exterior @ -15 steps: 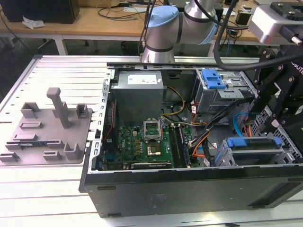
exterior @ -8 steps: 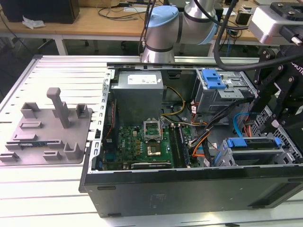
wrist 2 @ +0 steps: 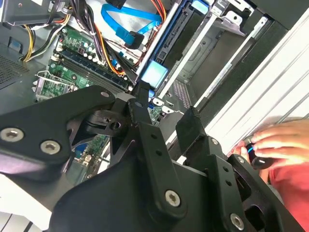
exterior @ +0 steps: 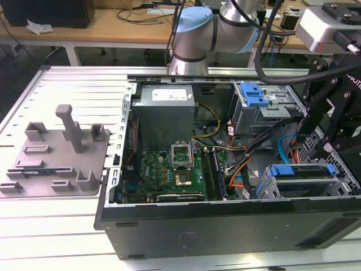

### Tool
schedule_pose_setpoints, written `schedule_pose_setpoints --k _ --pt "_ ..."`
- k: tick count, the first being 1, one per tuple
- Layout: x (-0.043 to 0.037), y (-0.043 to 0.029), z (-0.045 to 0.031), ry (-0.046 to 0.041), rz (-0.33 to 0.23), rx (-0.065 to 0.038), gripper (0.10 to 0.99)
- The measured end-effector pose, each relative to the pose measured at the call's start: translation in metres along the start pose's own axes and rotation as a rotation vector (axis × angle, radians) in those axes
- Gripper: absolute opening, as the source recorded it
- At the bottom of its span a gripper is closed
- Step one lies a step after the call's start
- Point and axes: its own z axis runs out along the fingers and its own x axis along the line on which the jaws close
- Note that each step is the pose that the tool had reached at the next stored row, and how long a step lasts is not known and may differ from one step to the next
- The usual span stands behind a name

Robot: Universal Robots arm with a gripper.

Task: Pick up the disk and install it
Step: 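Insert the first disk wire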

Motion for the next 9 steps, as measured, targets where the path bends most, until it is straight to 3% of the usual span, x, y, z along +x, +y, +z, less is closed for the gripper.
schedule_pose_setpoints --k 5,8,9 --pt "-0.0038 0.0 0.0003 0.0035 0.0 0.0 0.502" --pt "-0.0159 -0.0001 0.0006 0.0184 0.0 0.0 0.502" --pt "-0.0236 -0.0002 0.0007 0.0329 0.0 0.0 0.502"
